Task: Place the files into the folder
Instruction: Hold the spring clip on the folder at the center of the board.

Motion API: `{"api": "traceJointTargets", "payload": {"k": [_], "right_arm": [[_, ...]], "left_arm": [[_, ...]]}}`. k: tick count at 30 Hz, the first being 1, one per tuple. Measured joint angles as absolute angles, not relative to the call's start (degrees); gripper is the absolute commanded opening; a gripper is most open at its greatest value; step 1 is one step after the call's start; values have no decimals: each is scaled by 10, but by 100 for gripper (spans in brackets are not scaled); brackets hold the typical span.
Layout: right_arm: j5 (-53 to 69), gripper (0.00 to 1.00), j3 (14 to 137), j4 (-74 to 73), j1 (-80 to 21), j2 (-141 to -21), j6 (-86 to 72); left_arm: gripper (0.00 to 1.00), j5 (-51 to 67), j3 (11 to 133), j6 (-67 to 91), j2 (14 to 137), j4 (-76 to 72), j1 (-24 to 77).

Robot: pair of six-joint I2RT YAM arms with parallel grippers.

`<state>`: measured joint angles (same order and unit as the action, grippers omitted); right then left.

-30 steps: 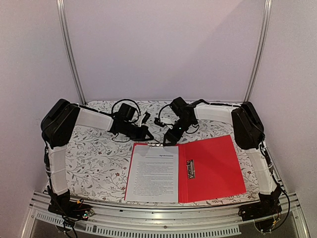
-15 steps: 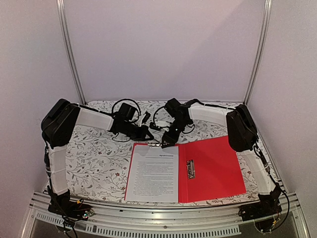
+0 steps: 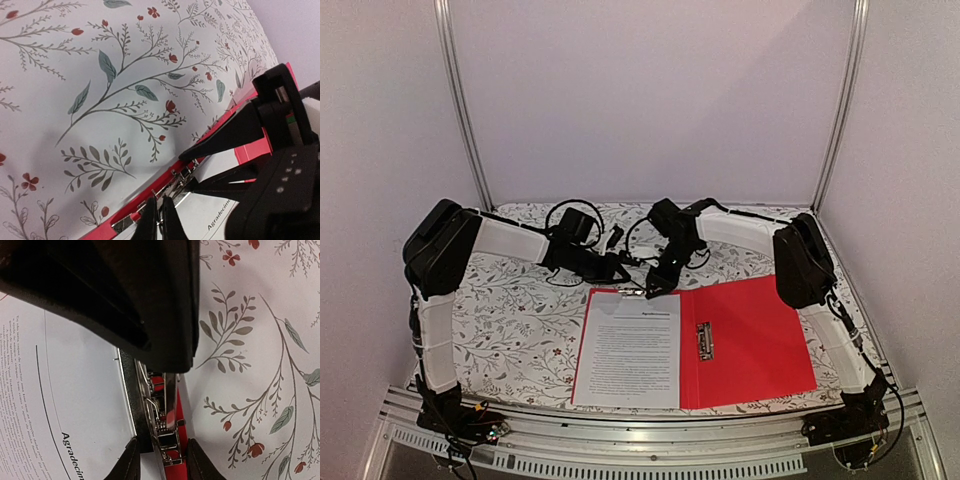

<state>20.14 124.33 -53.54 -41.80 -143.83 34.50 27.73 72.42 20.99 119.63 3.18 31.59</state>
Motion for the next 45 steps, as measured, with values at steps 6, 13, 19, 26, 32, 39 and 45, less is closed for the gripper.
{"api": "traceJointTargets", "payload": {"k": [6, 13, 19, 26, 32, 39, 45], "right_arm": [[201, 15, 1232, -529, -418, -1433, 344], [198, 9, 1181, -480, -417, -1408, 328], [190, 1, 1166, -465, -417, -1402, 314], [178, 0, 1132, -434, -420, -1384, 306], [173, 0, 1115, -418, -421, -1376, 300], [170, 0, 1106, -408, -422, -1372, 290], [167, 0, 1098, -400, -423, -1367, 283]], "left_arm": [[0, 287, 720, 210, 1197, 22, 312], [0, 298, 719, 210, 1201, 21, 309], [0, 299, 719, 210, 1202, 21, 309], [0, 299, 717, 210, 1202, 22, 308], [0, 299, 712, 210, 1202, 21, 307], [0, 302, 709, 213, 1204, 21, 305], [0, 302, 709, 213, 1208, 26, 304]]}}
